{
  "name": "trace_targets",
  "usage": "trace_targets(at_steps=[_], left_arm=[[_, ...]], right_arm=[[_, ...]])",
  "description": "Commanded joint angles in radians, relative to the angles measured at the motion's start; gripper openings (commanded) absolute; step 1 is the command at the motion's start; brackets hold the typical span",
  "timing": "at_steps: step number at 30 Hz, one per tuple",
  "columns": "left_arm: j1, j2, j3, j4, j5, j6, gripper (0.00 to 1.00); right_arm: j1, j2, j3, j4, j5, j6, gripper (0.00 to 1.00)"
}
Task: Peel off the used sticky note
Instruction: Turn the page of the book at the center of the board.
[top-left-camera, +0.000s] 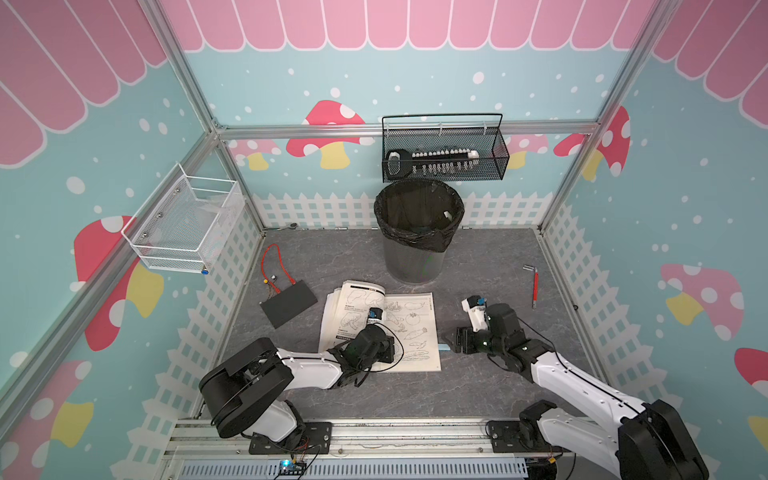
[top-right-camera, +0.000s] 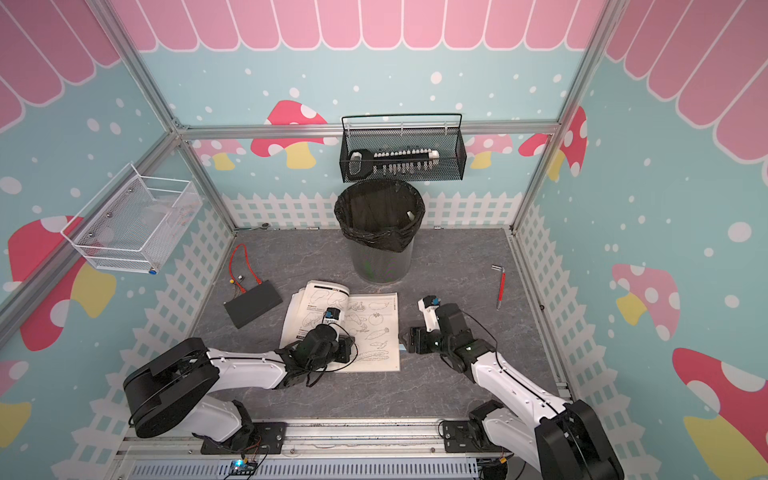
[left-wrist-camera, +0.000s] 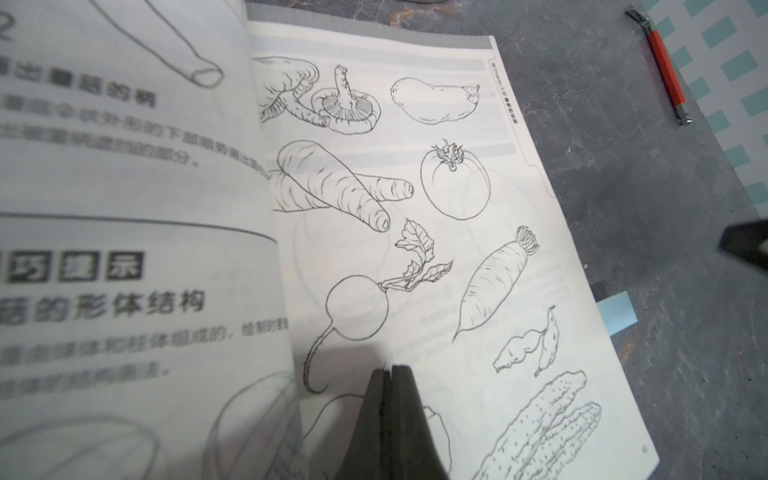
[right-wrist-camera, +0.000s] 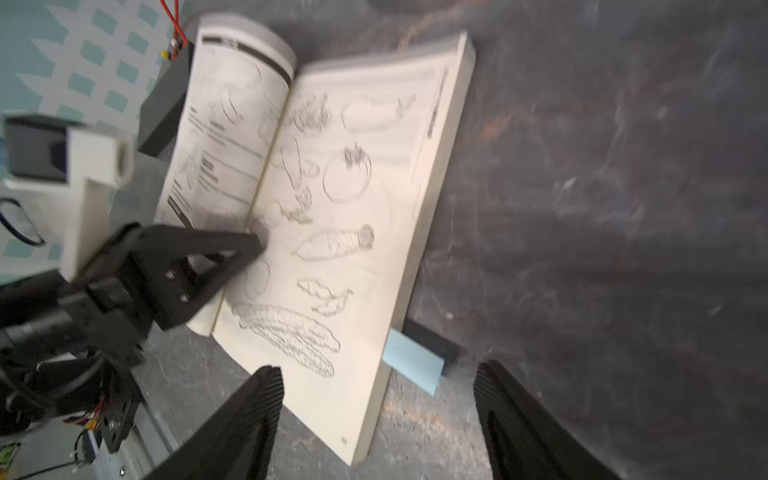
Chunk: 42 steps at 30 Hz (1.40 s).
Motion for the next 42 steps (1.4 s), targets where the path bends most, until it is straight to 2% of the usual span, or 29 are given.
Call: trace_targets(at_steps=[1,12,30,42], left_arm=[[0.007,-0.049,-0.015,-0.068,-0.045,-0.013,0.0],[0.007,-0.226,-0.027,-0.172,-0.114,-0.007,0.0],[0.007,-0.301,-0.124,-0.205,-0.163,-0.058,0.0],[0.008,-0.253,-0.154,-0.207,-0.174,-0.096,0.0]], right_arm=[[0.031,-0.041,-0.029,0.179,-0.057,0.082,0.78],[0.124,0.082,-0.072,0.291,-0.027,0.106,0.78],[0.162,0.264,-0.001,0.358,0.0,0.098,0.78],[0.181,0.272,0.023,0.337,0.006,0.097,0.78]])
